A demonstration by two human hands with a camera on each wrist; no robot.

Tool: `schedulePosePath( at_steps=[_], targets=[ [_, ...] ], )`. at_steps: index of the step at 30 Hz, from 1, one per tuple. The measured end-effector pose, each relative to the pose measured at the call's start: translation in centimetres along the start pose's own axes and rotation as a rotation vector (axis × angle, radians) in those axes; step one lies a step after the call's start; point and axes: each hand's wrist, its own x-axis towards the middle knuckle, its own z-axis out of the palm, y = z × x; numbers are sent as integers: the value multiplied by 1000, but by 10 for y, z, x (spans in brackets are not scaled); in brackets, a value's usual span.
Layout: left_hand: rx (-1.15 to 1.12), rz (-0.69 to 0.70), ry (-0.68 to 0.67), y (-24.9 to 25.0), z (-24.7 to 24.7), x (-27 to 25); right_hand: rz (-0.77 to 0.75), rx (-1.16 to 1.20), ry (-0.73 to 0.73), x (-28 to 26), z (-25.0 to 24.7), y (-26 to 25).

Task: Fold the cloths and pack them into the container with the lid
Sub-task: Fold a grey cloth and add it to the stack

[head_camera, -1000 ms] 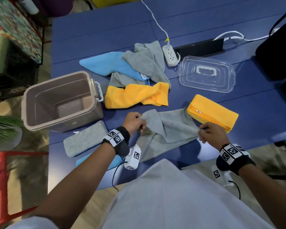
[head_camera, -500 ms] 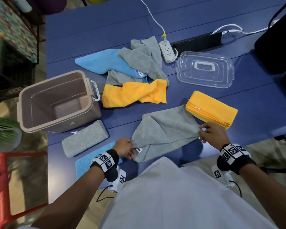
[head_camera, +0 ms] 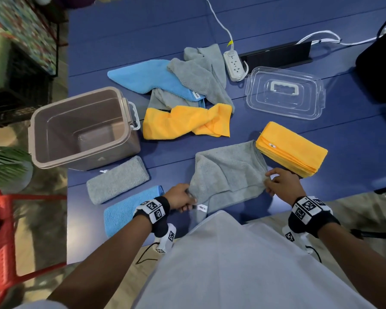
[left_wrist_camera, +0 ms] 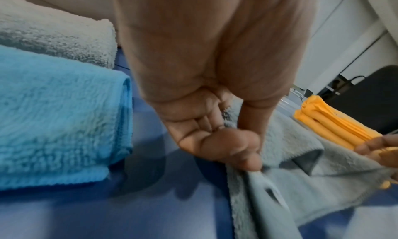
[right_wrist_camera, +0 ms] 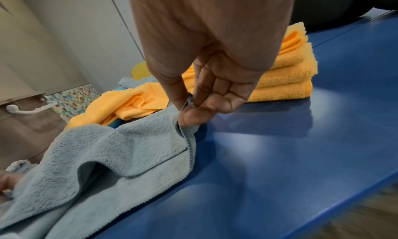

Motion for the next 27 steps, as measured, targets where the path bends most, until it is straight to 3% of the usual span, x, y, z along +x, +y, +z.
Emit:
schedulePosePath(
  at_steps=[5,9,12,17,20,27],
  targets=[
    [199,46,182,-1,-18,-5,-6,8,7,2,-7,-7],
    [-128,112,265,3,-46,-13,-63,64,88,5,-19,-21],
    [-152,56,179,7,-53,-17,-90,82,86,9,-24,-36],
    [23,-134,-13,-3,-7,-15,-107,77,67,11,-17,-42],
    [110,-150,-57,-9,13,-11,-122,58,49,9,-9,-38],
    [39,-237,-71,1,19,-10,-124,59,-24,4,2,-35]
  ],
)
